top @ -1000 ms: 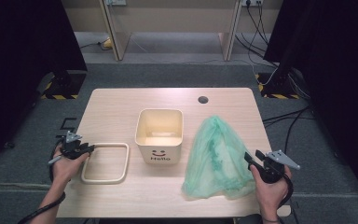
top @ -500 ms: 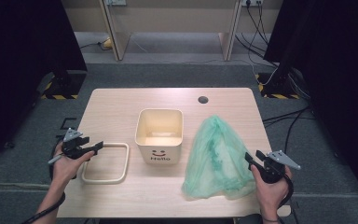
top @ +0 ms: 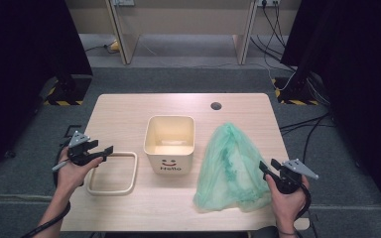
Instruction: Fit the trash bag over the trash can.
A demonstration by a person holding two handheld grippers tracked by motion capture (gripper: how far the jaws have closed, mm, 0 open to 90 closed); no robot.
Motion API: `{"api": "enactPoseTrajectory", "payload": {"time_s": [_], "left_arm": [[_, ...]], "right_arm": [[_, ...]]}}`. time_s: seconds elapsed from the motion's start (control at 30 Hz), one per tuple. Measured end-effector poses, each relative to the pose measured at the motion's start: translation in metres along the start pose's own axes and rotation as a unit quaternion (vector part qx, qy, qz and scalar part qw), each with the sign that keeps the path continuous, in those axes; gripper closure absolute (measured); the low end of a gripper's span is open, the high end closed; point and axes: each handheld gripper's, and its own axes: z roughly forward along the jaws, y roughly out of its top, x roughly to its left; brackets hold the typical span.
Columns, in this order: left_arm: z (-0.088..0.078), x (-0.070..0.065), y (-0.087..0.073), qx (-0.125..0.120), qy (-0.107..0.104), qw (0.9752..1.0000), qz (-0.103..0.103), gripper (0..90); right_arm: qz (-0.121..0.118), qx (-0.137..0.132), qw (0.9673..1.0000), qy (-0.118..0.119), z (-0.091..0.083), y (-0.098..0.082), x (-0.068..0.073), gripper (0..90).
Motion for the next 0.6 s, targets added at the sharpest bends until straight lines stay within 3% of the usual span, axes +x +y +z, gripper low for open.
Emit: {"api": "enactPoseTrajectory", "payload": {"time_s": [0.6], "left_arm": [[0.000,-0.022,0.010,-0.013,-0.020,0.9995,0.021,31.0]], "right_arm": [[-0.004,0.008,1.0000,0.000,0.001,0.001,0.002,47.7]]}}
